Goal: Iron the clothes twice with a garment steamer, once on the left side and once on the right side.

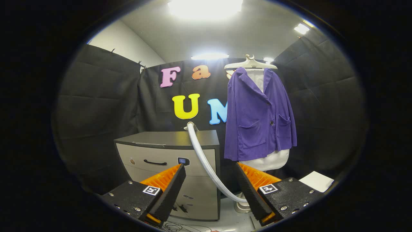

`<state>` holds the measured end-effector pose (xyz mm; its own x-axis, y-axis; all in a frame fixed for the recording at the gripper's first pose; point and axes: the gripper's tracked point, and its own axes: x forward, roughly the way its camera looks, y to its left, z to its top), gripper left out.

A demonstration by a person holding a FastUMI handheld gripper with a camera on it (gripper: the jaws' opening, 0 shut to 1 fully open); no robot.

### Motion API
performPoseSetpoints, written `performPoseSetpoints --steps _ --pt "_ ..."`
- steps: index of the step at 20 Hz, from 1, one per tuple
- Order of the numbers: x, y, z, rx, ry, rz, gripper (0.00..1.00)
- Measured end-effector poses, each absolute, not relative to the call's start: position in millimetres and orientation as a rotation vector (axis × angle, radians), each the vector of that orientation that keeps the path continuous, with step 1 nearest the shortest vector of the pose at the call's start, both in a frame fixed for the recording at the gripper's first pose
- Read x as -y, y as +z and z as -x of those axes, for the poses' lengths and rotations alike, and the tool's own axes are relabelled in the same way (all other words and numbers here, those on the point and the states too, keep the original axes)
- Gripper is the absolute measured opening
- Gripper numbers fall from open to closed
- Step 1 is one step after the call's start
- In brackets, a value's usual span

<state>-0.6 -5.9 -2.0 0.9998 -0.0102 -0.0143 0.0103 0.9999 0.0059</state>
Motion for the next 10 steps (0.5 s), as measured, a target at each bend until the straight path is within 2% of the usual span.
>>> performPoseSetpoints --steps 10 --pt "5.4 10.5 -6.2 -0.006 -0.003 -0.016 0.95"
